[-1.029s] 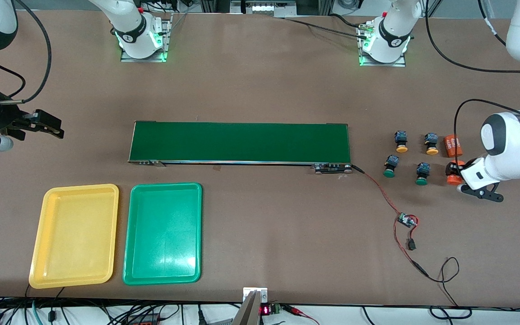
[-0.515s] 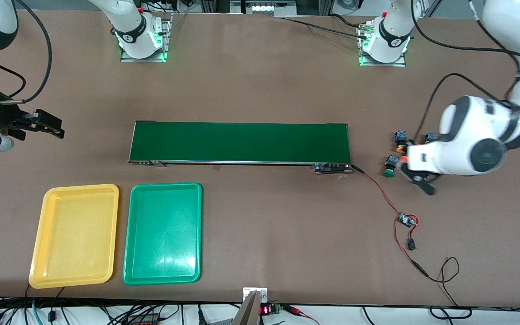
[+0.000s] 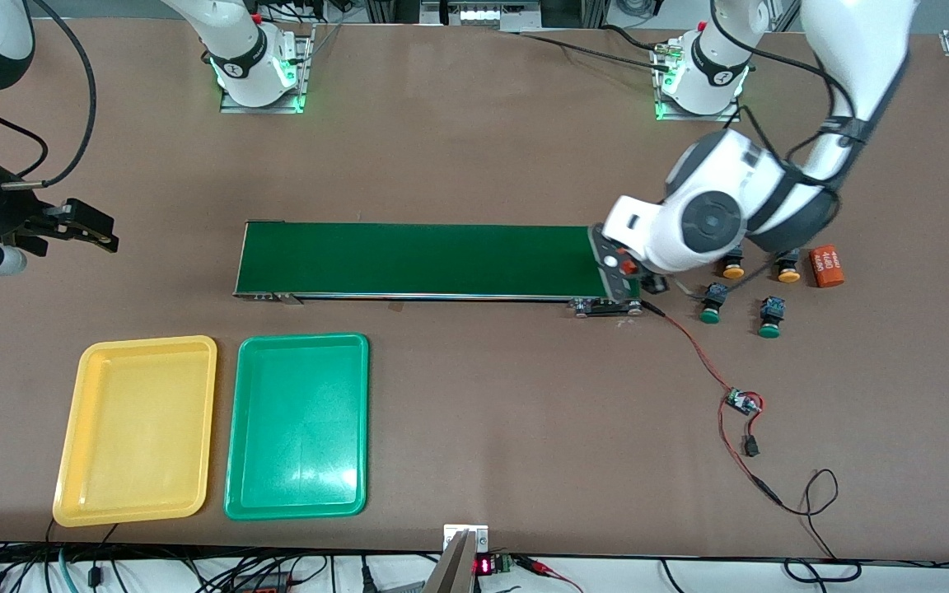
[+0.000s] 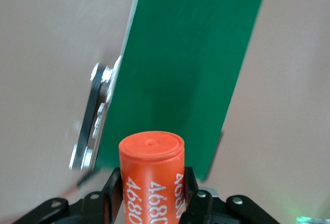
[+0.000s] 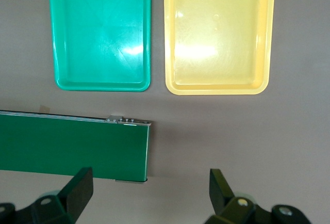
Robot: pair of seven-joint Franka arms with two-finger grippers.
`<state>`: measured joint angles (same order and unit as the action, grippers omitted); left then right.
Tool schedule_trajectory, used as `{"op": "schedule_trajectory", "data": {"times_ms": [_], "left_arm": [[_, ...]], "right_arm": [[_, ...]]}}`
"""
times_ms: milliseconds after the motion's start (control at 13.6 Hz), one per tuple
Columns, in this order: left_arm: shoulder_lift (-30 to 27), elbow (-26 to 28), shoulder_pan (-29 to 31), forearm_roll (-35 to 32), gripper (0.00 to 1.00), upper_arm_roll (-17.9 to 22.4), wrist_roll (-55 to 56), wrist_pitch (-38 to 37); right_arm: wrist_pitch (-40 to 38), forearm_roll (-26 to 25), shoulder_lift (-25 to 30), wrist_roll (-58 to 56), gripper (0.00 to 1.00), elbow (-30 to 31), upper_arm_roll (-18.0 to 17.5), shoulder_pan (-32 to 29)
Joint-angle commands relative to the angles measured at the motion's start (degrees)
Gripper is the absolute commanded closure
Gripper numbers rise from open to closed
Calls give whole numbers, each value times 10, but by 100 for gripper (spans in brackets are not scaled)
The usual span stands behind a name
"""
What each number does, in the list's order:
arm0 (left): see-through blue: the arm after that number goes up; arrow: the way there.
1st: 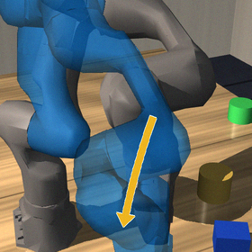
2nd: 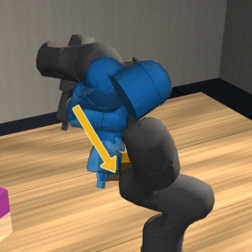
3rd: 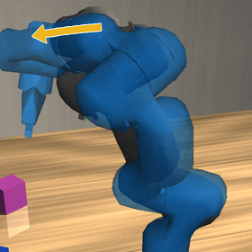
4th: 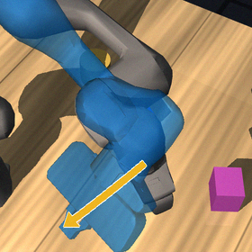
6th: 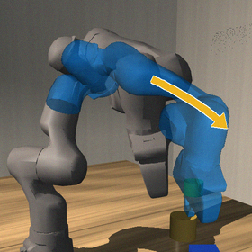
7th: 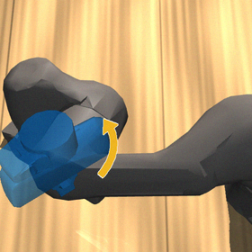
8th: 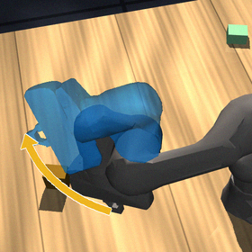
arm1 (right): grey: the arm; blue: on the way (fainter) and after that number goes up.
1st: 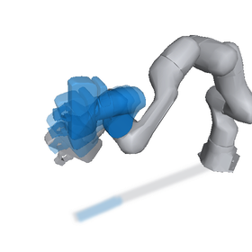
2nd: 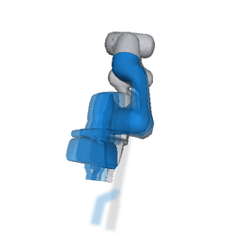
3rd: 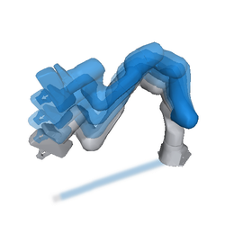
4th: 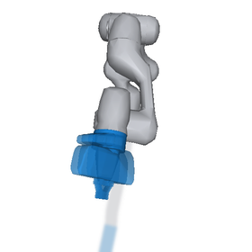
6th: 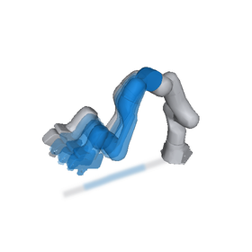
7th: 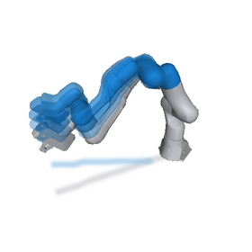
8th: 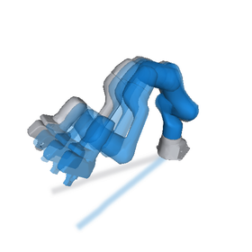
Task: Sort buttons by color to trays
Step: 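Place the orange cylinder on the conveyor belt and open the left gripper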
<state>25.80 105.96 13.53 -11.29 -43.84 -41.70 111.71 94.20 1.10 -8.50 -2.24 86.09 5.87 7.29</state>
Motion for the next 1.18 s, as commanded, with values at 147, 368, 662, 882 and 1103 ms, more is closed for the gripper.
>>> {"op": "schedule_trajectory", "data": {"times_ms": [147, 368, 662, 882, 1103], "left_arm": [[26, 26, -37, -60, 83, 0, -40, 76], [33, 35, -52, -76, 77, 0, -39, 87], [35, 29, -42, -83, 0, 0, -38, 74], [21, -44, -28, -82, 0, 1, -30, -69], [11, -74, 26, -83, 0, 17, 12, -119]], "right_arm": [[-15, -8, 0, -28, 0, -6, 1, -3], [-35, -8, 0, -31, 0, -5, 3, -6], [-40, -8, 0, -33, 0, -3, 3, -4], [-41, -8, -3, -33, 0, -1, 3, -9], [-41, -8, -8, -31, 0, -2, 3, -11]]}}
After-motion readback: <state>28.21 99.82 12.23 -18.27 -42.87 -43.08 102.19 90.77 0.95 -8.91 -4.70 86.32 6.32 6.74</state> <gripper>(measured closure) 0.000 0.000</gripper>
